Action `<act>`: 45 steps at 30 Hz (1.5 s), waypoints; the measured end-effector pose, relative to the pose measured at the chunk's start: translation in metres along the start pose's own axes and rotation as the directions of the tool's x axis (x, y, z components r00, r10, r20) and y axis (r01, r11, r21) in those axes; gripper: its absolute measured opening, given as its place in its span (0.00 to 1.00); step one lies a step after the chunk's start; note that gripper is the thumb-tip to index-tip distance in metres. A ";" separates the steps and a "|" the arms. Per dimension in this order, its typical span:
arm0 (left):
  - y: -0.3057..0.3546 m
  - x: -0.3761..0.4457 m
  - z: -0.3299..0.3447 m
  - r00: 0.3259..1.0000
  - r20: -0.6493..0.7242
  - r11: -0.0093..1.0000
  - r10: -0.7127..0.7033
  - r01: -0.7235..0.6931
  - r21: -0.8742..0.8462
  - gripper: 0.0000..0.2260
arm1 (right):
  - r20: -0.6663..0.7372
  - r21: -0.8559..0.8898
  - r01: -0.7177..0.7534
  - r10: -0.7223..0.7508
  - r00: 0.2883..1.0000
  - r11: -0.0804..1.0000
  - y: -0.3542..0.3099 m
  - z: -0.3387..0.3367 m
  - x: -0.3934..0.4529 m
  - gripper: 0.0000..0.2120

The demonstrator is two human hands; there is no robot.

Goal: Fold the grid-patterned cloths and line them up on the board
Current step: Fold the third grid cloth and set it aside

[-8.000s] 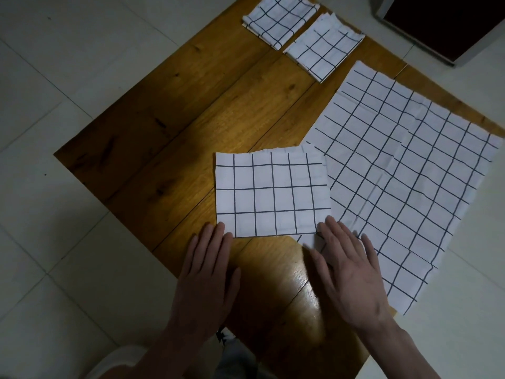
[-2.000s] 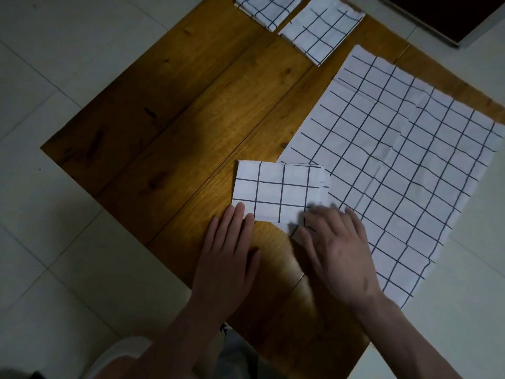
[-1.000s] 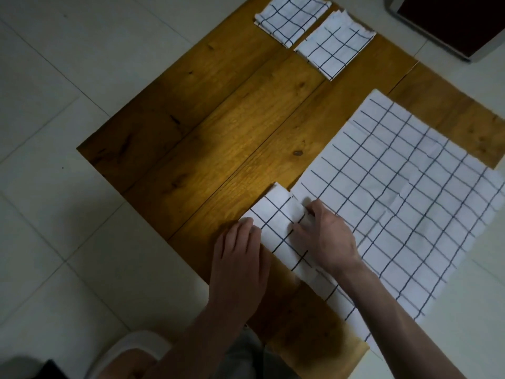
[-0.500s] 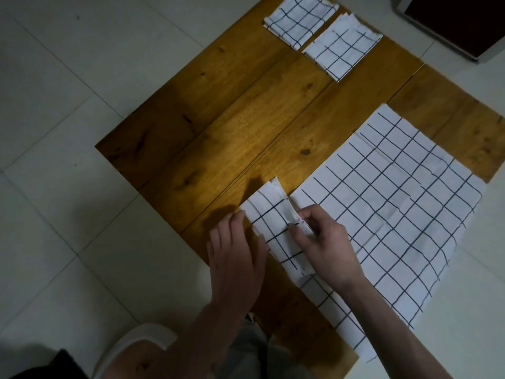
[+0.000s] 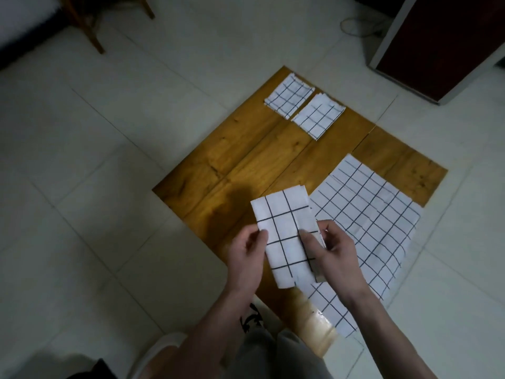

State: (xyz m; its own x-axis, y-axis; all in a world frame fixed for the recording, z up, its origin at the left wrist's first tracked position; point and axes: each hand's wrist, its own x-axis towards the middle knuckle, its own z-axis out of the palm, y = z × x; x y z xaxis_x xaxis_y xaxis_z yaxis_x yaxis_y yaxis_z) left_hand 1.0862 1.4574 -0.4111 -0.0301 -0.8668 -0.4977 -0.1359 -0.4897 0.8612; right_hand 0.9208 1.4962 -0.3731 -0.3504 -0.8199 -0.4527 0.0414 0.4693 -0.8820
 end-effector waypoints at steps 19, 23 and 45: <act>0.128 -0.170 0.103 0.949 0.255 0.980 0.185 -0.198 0.028 0.05 | -0.317 -0.028 0.175 -0.175 0.932 0.984 -0.074 -0.171 -0.164 0.06; 0.127 -0.208 0.156 0.949 0.253 0.980 0.188 -0.197 0.010 0.06 | -0.325 -0.048 0.192 -0.197 0.925 0.980 -0.065 -0.232 -0.189 0.06; 0.142 -0.308 0.395 0.903 0.330 0.956 0.275 -0.293 0.006 0.06 | -0.561 0.064 0.254 -0.176 0.809 0.965 -0.031 -0.468 -0.230 0.05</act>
State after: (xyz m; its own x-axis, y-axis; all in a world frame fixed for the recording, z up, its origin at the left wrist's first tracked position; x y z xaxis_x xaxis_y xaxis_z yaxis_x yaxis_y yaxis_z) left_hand 0.6849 1.6923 -0.1763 -0.3914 -0.8865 -0.2470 -0.1271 -0.2138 0.9686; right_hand 0.5618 1.8236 -0.1805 -0.8157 -0.5618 -0.1378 0.0105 0.2239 -0.9746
